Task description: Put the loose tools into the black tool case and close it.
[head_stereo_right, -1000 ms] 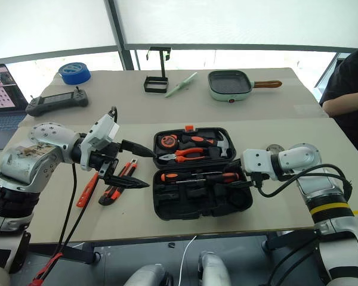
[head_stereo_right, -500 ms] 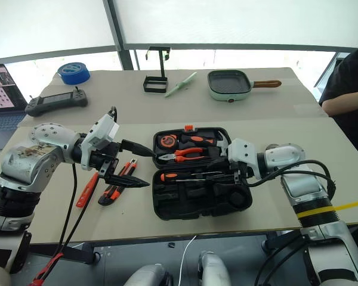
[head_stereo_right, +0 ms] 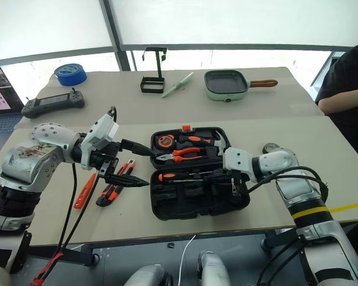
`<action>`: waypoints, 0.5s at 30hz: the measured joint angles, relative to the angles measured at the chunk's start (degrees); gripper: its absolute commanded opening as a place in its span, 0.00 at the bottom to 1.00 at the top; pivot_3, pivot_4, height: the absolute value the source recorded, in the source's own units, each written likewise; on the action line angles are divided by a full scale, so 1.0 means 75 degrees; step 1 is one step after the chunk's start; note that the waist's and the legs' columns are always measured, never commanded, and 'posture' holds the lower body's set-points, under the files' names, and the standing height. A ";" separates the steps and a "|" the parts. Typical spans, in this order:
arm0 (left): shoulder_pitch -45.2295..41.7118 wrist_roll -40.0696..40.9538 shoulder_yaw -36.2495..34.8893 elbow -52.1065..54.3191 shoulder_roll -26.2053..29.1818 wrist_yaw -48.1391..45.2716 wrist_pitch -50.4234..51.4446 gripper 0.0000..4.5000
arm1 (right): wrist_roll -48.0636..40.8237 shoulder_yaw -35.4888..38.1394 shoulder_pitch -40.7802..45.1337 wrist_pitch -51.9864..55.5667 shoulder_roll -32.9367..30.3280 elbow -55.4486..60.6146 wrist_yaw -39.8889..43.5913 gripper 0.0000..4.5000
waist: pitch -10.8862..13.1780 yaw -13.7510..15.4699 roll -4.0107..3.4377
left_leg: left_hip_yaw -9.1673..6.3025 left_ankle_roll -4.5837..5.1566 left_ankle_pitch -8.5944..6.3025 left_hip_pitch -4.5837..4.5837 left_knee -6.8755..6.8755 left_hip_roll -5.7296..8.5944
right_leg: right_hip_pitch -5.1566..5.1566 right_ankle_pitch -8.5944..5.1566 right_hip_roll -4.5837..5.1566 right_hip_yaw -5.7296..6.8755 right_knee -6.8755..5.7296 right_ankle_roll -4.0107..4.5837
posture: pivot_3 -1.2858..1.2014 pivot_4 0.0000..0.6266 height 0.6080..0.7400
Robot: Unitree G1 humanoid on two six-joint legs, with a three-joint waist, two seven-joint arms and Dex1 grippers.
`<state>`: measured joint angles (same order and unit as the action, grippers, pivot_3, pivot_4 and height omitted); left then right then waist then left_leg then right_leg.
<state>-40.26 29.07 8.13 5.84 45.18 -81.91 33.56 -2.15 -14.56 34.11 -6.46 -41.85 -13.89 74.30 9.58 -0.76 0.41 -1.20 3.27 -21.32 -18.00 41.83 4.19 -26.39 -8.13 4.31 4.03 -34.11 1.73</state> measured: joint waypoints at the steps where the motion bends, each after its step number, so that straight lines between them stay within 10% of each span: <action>1: 0.0000 -0.0013 0.0000 -0.0041 -0.0004 0.0002 -0.0018 1.00 | 0.0148 -0.0053 0.0036 -0.0227 -0.0027 -0.0006 -0.0008 0.01 | 0.0000 0.0000 0.0000 | -0.0001 0.0000 0.0000 0.0003 0.0000 0.0000 | 0.0003 0.0000 0.0000 0.0000 0.0001 0.0000 | 0.52 0.24 1.00; 12: 0.0142 -0.0303 0.0009 -0.0198 -0.0027 0.0258 -0.0137 1.00 | 0.0233 -0.0054 0.0161 0.0133 0.0222 0.0278 -0.0152 0.01 | -0.0016 -0.0074 0.0027 | 0.0005 -0.0010 0.0003 0.0031 -0.0008 -0.0005 | 0.0013 0.0001 -0.0005 -0.0017 -0.0011 0.0013 | 0.52 0.24 1.00; 15: 0.0697 -0.0422 -0.0167 -0.0111 0.0234 0.0669 -0.0061 1.00 | -0.1085 0.0303 0.0051 0.2021 0.0345 0.1385 -0.0055 0.18 | -0.0002 -0.0057 0.0004 | 0.0003 -0.0011 0.0005 -0.0020 -0.0007 -0.0007 | -0.0039 0.0000 -0.0005 -0.0015 -0.0021 0.0021 | 0.52 0.24 1.00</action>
<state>-35.03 25.90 6.88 5.01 46.94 -76.89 33.10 -10.29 -12.28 34.50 8.69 -39.27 -3.50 73.88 9.57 -1.19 0.44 -1.17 3.19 -21.29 -18.15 41.78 4.14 -26.68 -8.13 4.27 3.92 -34.26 1.88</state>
